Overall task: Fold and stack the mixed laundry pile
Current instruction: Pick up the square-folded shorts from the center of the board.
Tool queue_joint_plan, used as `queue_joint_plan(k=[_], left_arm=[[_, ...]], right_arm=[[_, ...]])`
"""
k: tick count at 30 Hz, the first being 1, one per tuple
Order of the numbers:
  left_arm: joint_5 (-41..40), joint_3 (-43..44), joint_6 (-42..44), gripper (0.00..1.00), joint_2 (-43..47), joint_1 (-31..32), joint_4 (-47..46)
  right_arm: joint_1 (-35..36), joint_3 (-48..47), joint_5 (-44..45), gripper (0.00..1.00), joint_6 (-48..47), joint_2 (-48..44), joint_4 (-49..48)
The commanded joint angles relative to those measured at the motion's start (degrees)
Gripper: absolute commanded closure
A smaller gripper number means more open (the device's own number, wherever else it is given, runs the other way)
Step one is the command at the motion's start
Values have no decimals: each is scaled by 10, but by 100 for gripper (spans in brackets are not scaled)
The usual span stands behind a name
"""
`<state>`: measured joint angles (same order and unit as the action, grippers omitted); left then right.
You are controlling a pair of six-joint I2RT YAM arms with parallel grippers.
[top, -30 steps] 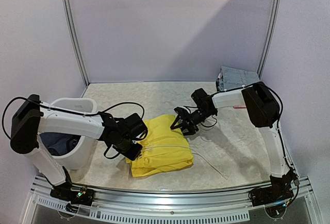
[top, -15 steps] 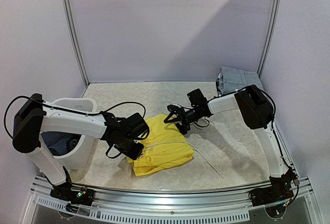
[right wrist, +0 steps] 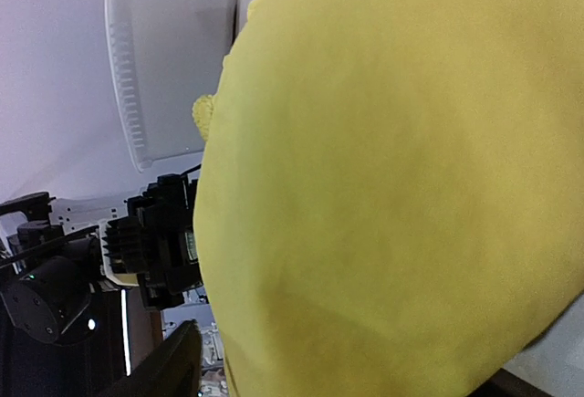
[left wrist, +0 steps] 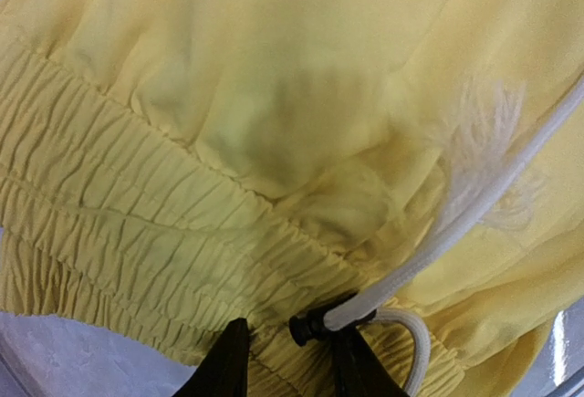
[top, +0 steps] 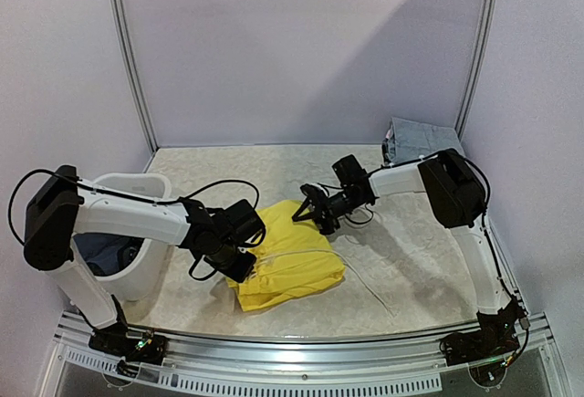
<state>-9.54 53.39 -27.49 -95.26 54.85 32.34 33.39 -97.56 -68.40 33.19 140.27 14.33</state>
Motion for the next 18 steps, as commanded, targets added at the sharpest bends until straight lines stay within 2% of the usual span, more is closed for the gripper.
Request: queue_joint_plan(k=[1, 2, 4, 8, 10, 13, 18], left_arm=[[30, -19, 4, 69, -36, 11, 8], [31, -19, 2, 69, -36, 10, 8], [30, -17, 2, 69, -33, 10, 8], [26, -7, 2, 69, -26, 10, 12], [22, -1, 1, 67, -20, 10, 16], [9, 7, -2, 60, 2, 10, 27], [-34, 13, -15, 30, 59, 10, 47]], right_arm=[[14, -4, 39, 40, -18, 15, 22], [13, -4, 38, 45, -14, 13, 17], [14, -6, 39, 62, -6, 9, 10], [13, -9, 37, 83, 7, 2, 4], [12, -12, 43, 96, 8, -3, 15], [5, -27, 75, 100, -18, -15, 84], [-13, -78, 167, 100, -116, -33, 242]])
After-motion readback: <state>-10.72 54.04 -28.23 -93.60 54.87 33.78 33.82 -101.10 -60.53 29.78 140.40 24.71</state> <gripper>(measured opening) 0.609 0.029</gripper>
